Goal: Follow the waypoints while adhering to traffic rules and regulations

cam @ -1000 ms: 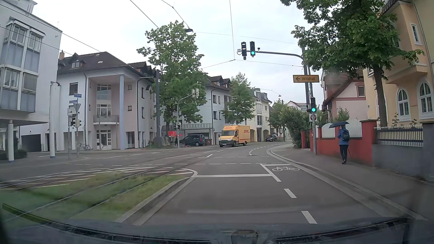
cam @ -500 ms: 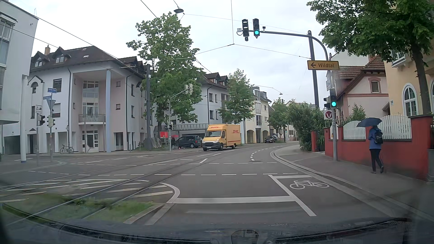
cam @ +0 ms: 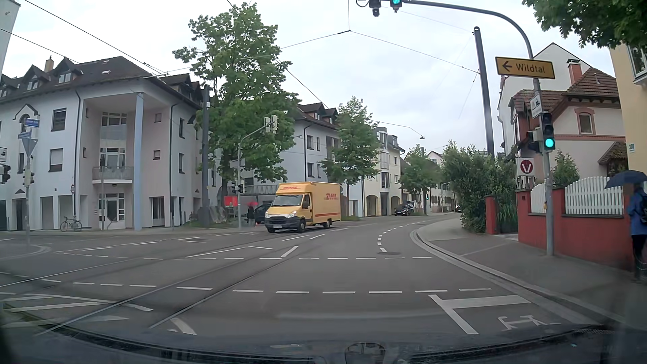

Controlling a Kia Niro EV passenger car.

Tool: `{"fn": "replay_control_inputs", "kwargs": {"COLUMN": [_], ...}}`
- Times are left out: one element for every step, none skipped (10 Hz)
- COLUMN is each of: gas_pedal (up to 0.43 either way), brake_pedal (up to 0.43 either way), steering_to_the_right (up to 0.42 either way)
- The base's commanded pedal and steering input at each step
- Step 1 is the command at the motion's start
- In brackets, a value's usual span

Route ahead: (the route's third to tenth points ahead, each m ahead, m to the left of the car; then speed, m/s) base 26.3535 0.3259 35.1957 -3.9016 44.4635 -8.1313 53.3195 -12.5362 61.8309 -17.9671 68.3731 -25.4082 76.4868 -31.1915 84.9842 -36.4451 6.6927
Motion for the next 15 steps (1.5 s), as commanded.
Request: {"fn": "replay_control_inputs", "kwargs": {"gas_pedal": [0.067, 0.067, 0.067, 0.059, 0.059, 0.059, 0.059, 0.059, 0.059, 0.067, 0.067, 0.067, 0.067, 0.067, 0.067], "brake_pedal": [0.0, 0.0, 0.0, 0.0, 0.0, 0.0, 0.0, 0.0, 0.0, 0.0, 0.0, 0.0, 0.0, 0.0, 0.0], "steering_to_the_right": [0.01, 0.01, 0.008, 0.005, -0.003, -0.006, -0.005, -0.003, -0.004, -0.005, -0.005, -0.001, 0.001, 0.006, 0.011]}}
